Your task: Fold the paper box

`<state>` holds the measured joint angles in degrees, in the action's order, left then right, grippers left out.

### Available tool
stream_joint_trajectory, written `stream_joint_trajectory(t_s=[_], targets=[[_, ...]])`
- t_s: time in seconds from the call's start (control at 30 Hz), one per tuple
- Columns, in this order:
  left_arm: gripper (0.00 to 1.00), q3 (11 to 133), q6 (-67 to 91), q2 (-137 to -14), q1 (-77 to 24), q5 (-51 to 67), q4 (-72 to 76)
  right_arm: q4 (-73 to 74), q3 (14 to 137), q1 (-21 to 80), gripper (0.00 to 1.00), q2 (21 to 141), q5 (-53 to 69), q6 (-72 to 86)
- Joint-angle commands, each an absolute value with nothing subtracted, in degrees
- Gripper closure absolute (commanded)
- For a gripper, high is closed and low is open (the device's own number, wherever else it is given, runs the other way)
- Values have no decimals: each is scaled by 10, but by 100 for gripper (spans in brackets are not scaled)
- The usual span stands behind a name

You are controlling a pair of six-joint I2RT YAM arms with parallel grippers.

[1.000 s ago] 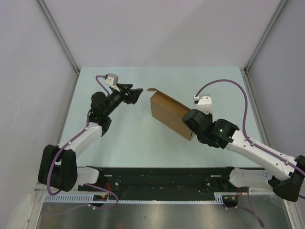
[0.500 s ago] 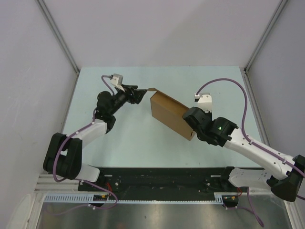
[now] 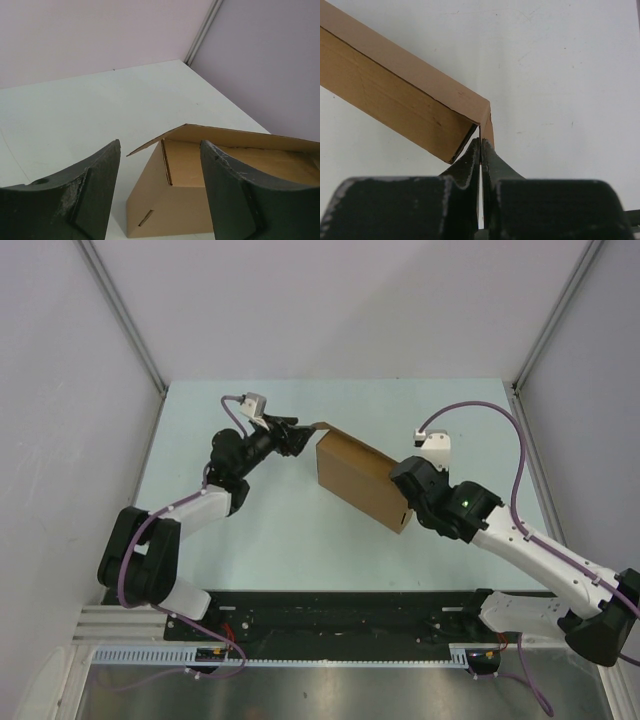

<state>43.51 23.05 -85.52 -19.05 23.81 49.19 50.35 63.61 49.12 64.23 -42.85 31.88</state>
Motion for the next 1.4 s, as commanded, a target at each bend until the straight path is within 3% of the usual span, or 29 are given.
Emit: stream_joint_trajectory(t_s=[0.0,0.17,0.37,0.9,1.0,1.37], targets=[[31,440,234,-845,-197,250,530,483,638,483,100,639,-418,301],[29,425,178,-824,-199,244,510,471,638,479,100,642,-414,280],[19,419,67,-822,-193,242,480,473,638,479,100,642,-410,272],[23,482,-20,-871,-172,356,424,471,637,473,100,640,-394,246],[27,496,-27,-887,-172,369,425,473,637,473,100,640,-392,246],[60,512,-25,-910,-174,391,431,470,637,471,100,644,-388,244]])
